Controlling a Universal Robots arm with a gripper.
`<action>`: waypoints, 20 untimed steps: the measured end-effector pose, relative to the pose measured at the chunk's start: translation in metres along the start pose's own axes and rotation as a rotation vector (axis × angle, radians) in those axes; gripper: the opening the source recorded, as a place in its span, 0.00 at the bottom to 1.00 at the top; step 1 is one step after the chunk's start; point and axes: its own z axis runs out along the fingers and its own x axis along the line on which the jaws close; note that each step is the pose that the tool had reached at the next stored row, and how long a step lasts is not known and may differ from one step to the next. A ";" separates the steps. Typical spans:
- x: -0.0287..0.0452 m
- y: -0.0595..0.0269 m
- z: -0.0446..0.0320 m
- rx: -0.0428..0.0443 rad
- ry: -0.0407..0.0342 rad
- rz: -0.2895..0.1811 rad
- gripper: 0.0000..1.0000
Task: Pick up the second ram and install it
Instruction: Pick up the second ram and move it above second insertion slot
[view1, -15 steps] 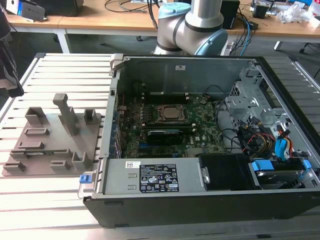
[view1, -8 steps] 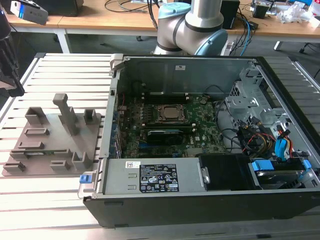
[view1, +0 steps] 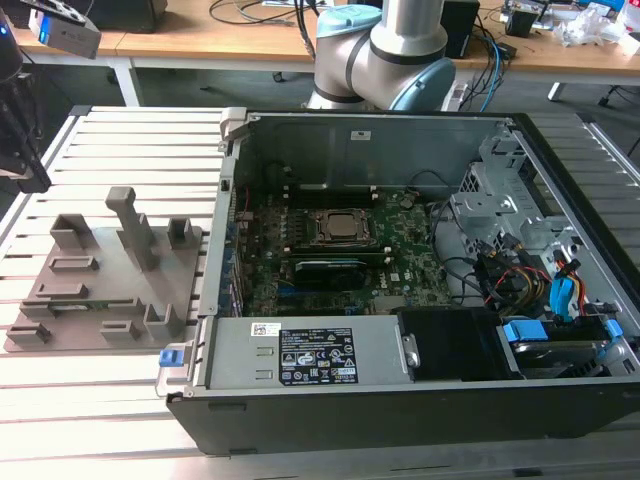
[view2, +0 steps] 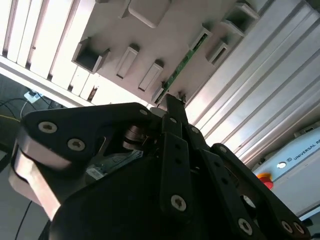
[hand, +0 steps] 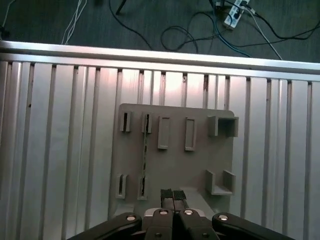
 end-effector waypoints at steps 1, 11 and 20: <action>0.0000 0.0000 0.0000 0.0001 -0.0004 0.005 0.11; 0.0000 0.0000 0.0005 0.0247 0.0010 0.065 0.11; 0.0000 -0.0001 0.0009 0.0262 -0.0030 0.150 0.11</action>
